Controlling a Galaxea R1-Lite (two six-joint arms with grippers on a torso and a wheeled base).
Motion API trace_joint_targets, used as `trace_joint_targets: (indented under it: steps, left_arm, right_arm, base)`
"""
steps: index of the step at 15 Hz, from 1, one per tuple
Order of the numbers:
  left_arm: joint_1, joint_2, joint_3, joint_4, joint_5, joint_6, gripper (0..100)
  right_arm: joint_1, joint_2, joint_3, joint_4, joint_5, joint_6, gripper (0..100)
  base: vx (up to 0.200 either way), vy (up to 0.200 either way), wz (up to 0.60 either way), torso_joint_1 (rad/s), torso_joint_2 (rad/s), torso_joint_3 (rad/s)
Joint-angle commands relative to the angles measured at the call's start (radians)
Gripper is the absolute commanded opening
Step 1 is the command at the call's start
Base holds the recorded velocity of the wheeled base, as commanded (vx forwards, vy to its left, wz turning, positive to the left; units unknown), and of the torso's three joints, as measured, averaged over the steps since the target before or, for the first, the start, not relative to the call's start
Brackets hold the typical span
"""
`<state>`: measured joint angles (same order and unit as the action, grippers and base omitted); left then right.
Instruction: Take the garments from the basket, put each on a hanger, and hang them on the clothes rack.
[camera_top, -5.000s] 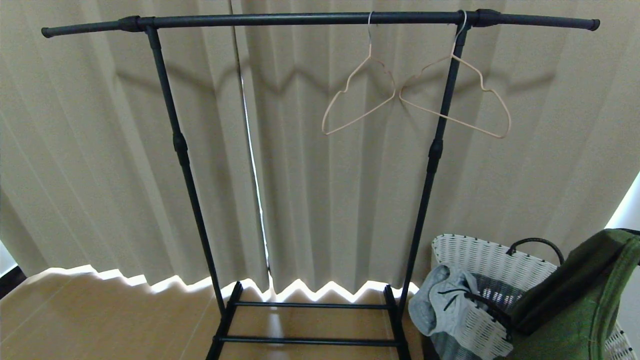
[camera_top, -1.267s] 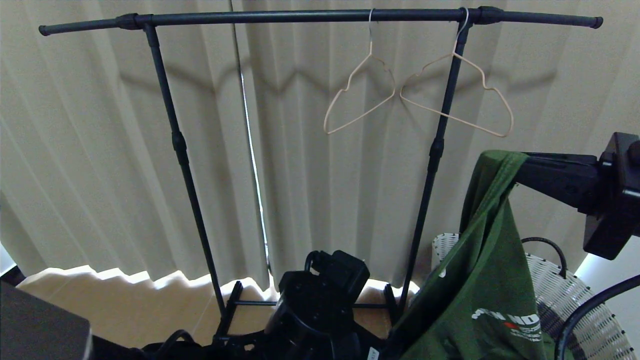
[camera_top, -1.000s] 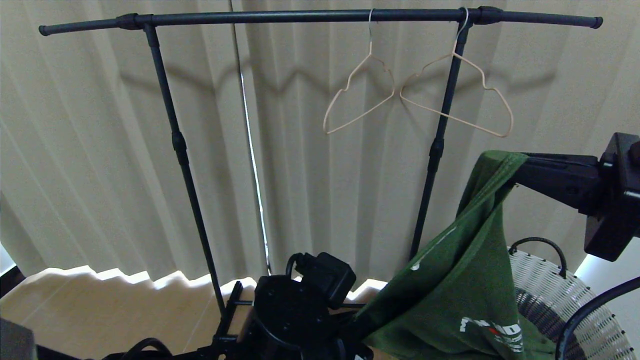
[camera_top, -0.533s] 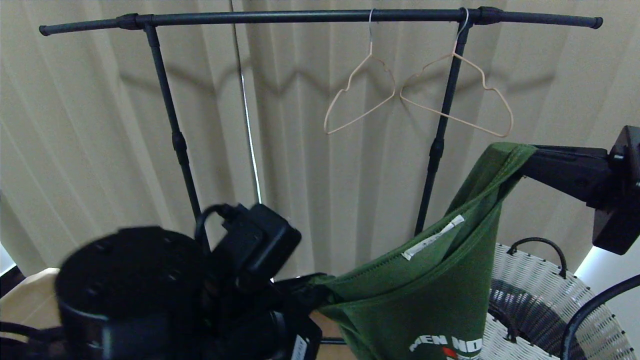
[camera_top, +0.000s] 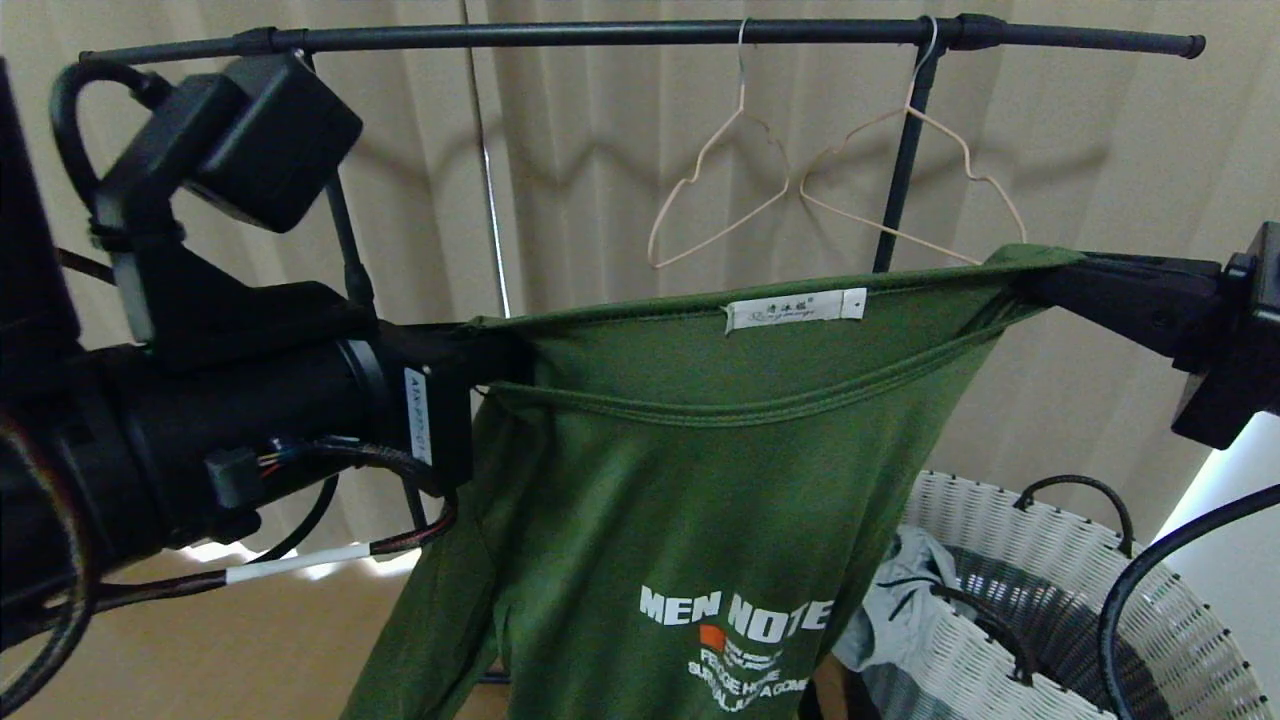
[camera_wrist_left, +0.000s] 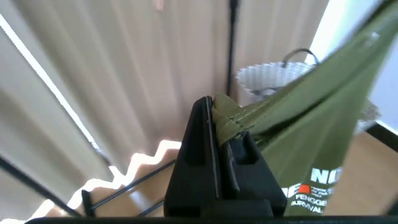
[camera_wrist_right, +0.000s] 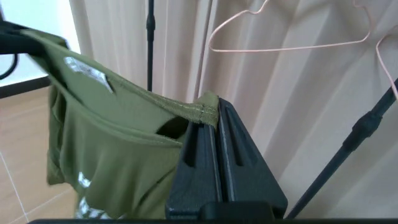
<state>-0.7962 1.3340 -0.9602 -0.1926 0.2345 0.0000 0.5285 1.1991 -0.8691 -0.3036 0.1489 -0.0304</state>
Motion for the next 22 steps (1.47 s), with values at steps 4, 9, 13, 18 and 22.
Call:
trace_joint_targets:
  steps: [4, 9, 13, 18, 22]
  left_arm:
    - [0.045, 0.054, -0.038, 0.001, 0.017, 0.002, 0]
    - [0.087, 0.142, -0.089, -0.007, 0.011, -0.008, 0]
    - [0.086, 0.201, -0.155, -0.005, 0.008, -0.008, 0]
    - [0.083, 0.234, -0.204, -0.010, -0.049, -0.005, 0]
    - [0.083, 0.229, -0.216, -0.011, -0.063, 0.000, 0]
  right_arm:
    - [-0.032, 0.014, -0.002, 0.000, 0.000, 0.000, 0]
    - [-0.084, -0.006, 0.030, 0.015, 0.000, 0.000, 0]
    - [-0.081, -0.098, 0.125, 0.018, 0.040, -0.002, 0]
    - [-0.081, -0.173, 0.193, 0.012, 0.238, -0.003, 0]
    - [-0.081, -0.161, 0.194, 0.004, 0.241, -0.003, 0]
  base:
    - [0.000, 0.000, 0.00, 0.000, 0.00, 0.000]
    - [0.000, 0.000, 0.00, 0.000, 0.00, 0.000]
    - [0.000, 0.000, 0.00, 0.000, 0.00, 0.000]
    - [0.000, 0.000, 0.00, 0.000, 0.00, 0.000]
    - [0.000, 0.000, 0.00, 0.000, 0.00, 0.000]
